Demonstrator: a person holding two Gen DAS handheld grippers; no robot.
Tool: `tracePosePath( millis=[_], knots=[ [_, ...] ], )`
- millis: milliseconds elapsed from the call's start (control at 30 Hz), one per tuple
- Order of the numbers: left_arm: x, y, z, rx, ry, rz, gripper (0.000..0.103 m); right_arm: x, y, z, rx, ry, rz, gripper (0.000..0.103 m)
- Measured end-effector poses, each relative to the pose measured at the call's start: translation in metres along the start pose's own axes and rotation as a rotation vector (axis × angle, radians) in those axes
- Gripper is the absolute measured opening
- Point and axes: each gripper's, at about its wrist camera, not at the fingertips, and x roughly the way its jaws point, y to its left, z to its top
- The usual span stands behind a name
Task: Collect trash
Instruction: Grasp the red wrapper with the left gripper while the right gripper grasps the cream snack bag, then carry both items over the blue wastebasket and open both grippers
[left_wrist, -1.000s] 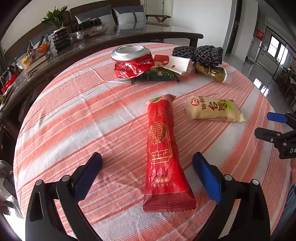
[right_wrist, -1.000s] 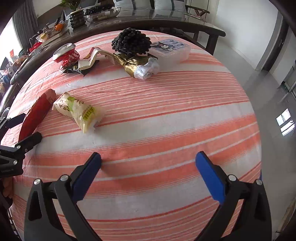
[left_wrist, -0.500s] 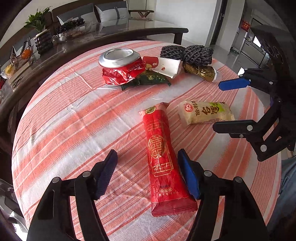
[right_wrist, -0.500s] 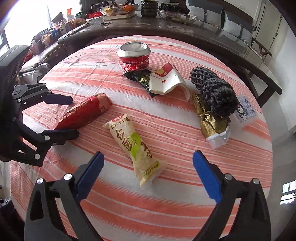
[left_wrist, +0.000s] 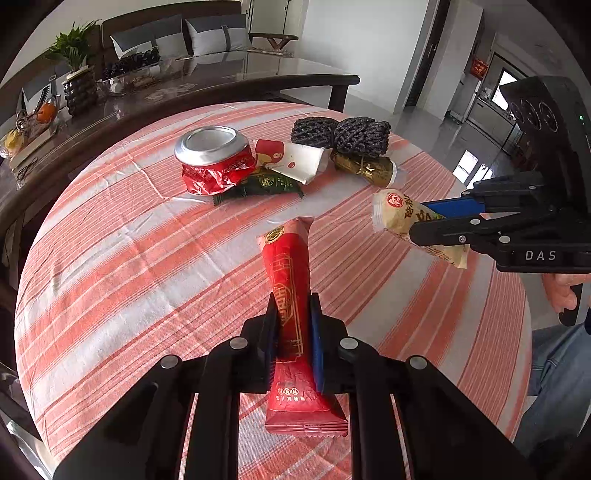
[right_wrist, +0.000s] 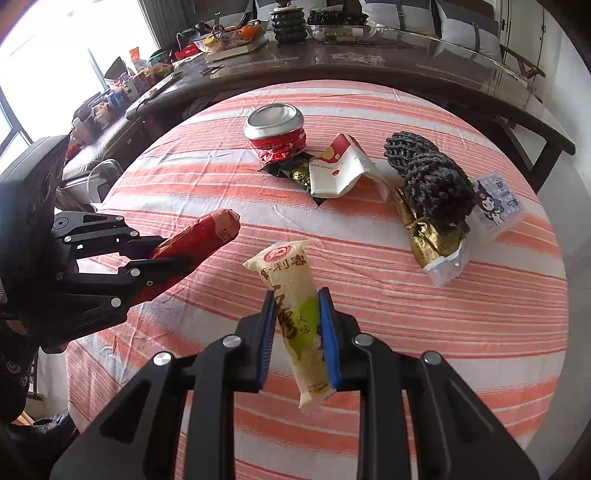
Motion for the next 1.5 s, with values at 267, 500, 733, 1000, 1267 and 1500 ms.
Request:
tracePosePath(
  millis=[267,500,733,1000,1267,1500],
  knots=[
    [-0.001,-0.071,0.012,0.054,-0.016,-0.091,0.013,-0.063,-0.064,-0.056,0.214,-0.118,0.009,0.022],
    [0.019,-0.172,0.038,0.131,-0.008,-0.246,0.013,-0.128,-0.164,-0.141,0.467,-0.202,-0.114,0.022],
    [0.059,-0.29,0.063,0.225,0.033,-0.366,0.013,-0.165,-0.247,-0.224,0.656,-0.212,-0.249,0.022],
    [0.135,-0.394,0.067,0.303,0.117,-0.408,0.013,-0.163,-0.316,-0.293,0.789,-0.201,-0.317,0.022],
    [0.206,-0.447,0.054,0.32,0.186,-0.398,0.013,-0.152,-0.358,-0.331,0.863,-0.204,-0.32,0.022],
    [0.256,-0.46,0.058,0.293,0.192,-0.365,0.038,-0.143,-0.372,-0.334,0.876,-0.197,-0.322,0.025]
  ],
)
